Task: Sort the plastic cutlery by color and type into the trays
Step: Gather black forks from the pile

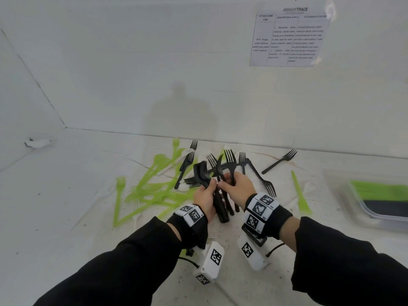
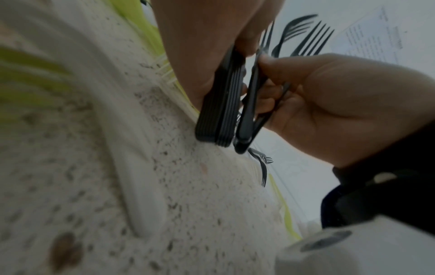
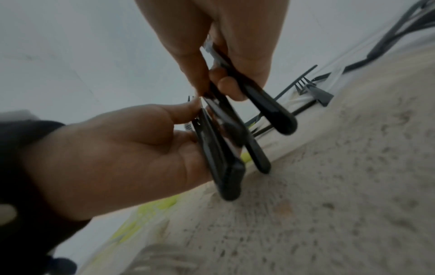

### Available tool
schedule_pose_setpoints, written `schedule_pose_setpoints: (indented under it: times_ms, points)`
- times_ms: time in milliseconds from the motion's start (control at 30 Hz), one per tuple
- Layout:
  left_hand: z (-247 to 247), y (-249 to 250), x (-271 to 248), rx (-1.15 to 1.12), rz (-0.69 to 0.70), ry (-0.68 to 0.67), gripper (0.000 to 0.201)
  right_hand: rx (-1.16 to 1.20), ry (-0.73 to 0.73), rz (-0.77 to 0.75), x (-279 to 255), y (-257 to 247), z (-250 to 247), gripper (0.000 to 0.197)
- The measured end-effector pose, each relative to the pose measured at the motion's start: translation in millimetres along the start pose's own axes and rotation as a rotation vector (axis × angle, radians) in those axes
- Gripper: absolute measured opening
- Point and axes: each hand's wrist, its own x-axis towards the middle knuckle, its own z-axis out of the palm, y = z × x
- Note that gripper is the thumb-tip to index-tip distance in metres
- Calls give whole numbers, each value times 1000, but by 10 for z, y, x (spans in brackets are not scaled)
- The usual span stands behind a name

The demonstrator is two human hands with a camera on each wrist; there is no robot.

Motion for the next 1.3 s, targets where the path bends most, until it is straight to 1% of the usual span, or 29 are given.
schedule_pose_setpoints:
  times_ms: [100,233,300,367,467,533,633,767,800,867,900,933,1033,1100,1200,1300]
  points:
    - [29,19,-15,-4,-29,38,37,32,-32,11,-10,38,28,9]
    - [58,69,-30,-75,-96,-32,40,-37,-114,38,10,76,29,6]
    - [59,70,-36,-49,-90,-61,35,-25,-131,53,21,92,24,6]
    - [43,59,-52,-16,-55,-65,31,-13,-139,54,13,96,5,6]
    - [6,49,-50,23,-39,-96,26,-49,-154,36,8,93,-53,3]
    - [-11,61,-64,32,-30,-96,26,-64,-132,21,2,101,-78,10]
    - [-16,52,-68,-3,-30,-97,28,-29,-57,20,-21,125,-87,19]
    - [19,59,-88,-27,-41,-82,33,-62,-57,9,-45,111,-58,20]
    - [27,63,-97,-33,-54,-80,36,-93,-55,8,-38,100,-59,21]
    - [31,49,-100,-11,-72,-66,38,-196,-50,7,-27,75,-65,13]
    - [32,34,-88,6,-69,-56,37,-245,-43,-2,-30,61,-68,12]
    - [27,22,-85,23,-60,-49,36,-269,-35,-12,-34,55,-64,16]
    - [26,22,-81,28,-41,-3,34,-215,-27,-20,-51,50,-43,20]
    - [32,24,-75,-4,-68,-2,37,-192,-29,-11,-68,54,-26,21]
    - [46,51,-121,-23,-123,-10,42,-200,-61,-11,-62,68,-17,20]
    - [20,70,-128,-23,-115,-49,41,-146,-103,-3,-44,84,-27,13]
